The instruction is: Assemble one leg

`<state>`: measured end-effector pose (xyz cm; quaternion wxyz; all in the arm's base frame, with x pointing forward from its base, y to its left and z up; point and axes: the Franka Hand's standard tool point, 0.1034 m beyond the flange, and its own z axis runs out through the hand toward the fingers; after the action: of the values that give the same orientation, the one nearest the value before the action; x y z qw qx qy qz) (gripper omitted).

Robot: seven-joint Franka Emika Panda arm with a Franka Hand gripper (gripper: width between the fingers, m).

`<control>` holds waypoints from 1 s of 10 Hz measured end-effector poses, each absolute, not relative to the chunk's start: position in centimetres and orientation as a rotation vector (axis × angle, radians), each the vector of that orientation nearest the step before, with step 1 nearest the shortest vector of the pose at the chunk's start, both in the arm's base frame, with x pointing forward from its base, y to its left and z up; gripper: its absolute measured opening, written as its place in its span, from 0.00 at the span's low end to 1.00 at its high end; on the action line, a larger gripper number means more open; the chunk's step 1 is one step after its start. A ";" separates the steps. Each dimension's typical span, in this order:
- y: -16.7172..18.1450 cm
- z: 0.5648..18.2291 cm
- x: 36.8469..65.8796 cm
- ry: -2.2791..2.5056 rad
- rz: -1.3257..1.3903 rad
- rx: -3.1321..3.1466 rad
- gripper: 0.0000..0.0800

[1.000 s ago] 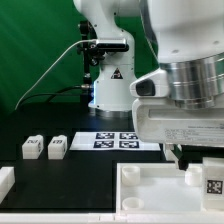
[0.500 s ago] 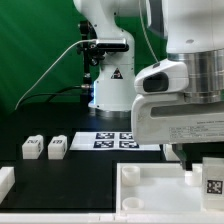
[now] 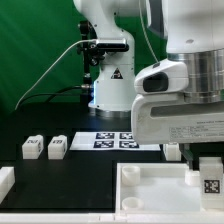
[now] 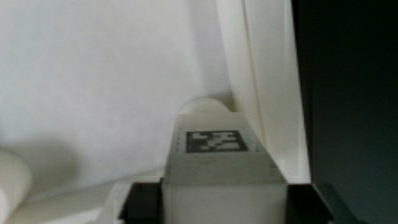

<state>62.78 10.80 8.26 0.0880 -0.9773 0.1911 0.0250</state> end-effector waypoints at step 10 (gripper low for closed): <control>11.0 8.0 62.9 1.094 0.186 -2.688 0.81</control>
Offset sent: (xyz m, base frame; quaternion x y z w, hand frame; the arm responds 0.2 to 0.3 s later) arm 0.0369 0.0223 0.0041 0.1807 -0.0195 0.2993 0.9367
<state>62.86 10.96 8.00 0.1168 -0.9180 0.3735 0.0634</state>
